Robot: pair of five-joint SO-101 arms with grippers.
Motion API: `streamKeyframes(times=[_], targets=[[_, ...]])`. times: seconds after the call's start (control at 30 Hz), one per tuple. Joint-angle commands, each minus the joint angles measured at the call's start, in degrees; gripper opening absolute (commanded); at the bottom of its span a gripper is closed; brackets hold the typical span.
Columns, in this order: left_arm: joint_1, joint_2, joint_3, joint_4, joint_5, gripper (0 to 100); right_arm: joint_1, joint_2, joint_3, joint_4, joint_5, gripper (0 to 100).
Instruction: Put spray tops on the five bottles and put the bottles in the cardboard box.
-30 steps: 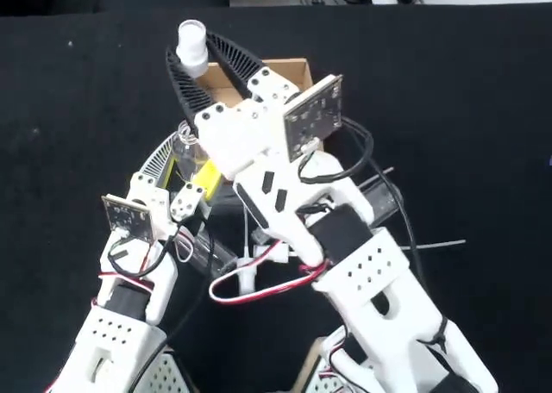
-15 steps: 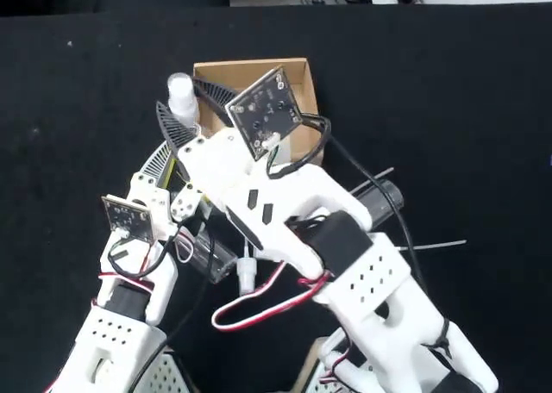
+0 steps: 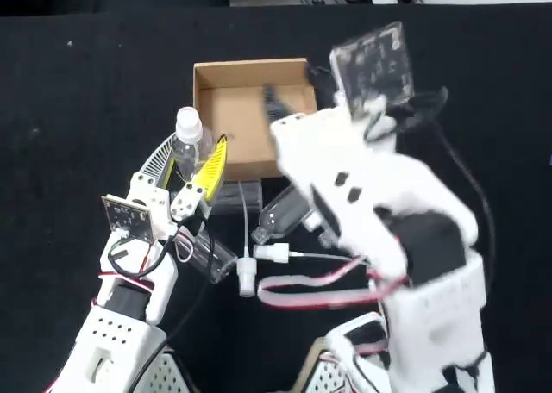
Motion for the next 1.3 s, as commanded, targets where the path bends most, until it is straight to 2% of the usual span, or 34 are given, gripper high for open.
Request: streamKeyframes(times=[0.0,0.07,0.27,0.4,0.83,1.07,1.27], targets=[[0.1,0.5,1.3,-1.0,0.1,4,12.3,6.8,5.3,2.4,-0.1,15.2],[0.1,0.5,1.3,-0.9,0.1,4,14.8,10.4,9.3,0.0,-0.2,15.2],[0.1,0.5,1.3,-0.8,0.1,4,15.1,19.0,16.8,-12.5,-1.3,15.3],[0.1,0.0,1.3,1.1,0.1,4,16.0,25.1,17.6,-18.2,-3.3,15.3],[0.1,0.0,1.3,1.1,0.1,4,16.4,43.6,17.2,-33.0,-2.8,15.3],[0.1,0.0,1.3,1.2,0.1,4,19.6,52.3,12.1,-32.7,-2.8,15.3],[0.1,0.0,1.3,1.2,0.1,4,18.4,57.2,5.4,-23.0,-2.6,14.7]])
